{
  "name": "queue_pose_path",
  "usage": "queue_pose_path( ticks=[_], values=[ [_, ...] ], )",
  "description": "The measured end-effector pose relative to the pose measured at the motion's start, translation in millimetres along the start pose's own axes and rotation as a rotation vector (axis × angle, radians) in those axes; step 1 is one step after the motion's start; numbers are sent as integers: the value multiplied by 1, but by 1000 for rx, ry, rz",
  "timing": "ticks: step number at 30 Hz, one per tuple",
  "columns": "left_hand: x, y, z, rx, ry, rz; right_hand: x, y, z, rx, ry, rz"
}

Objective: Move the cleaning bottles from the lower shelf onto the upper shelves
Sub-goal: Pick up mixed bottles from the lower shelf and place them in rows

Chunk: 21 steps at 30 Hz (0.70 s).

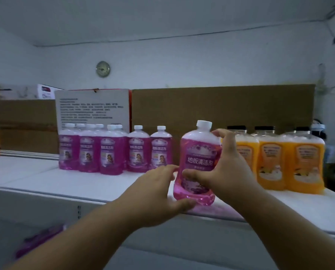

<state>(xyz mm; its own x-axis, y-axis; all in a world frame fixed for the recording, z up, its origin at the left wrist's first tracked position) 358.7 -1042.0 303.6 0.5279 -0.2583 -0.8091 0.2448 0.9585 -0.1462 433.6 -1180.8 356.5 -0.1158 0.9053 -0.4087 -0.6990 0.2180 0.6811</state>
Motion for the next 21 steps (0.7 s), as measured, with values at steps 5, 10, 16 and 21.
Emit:
queue_pose_path(
  ticks=[5,10,16,21],
  values=[
    [-30,90,-31,-120,76,-3,88,27,22,23,43,10],
    [-58,167,-43,-130,161,85,168,50,49,47,22,-64],
    [-53,206,-39,-60,283,100,212,52,70,103,-15,-203],
    [-45,215,-39,-49,210,95,214,39,71,199,109,-259]
  ],
)
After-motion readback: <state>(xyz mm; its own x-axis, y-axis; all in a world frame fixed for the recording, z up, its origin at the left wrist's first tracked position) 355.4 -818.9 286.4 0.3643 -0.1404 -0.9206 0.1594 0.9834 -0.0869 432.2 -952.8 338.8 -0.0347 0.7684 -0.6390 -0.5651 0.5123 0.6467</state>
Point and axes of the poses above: each hand's wrist, its own z-axis towards the middle knuckle, its own x-axis out of the palm, y = z × x, the point moved 9 cm from there along z, towards the middle knuckle, and after that the axes turned 14 degrees about x, right-handed, at the moved point
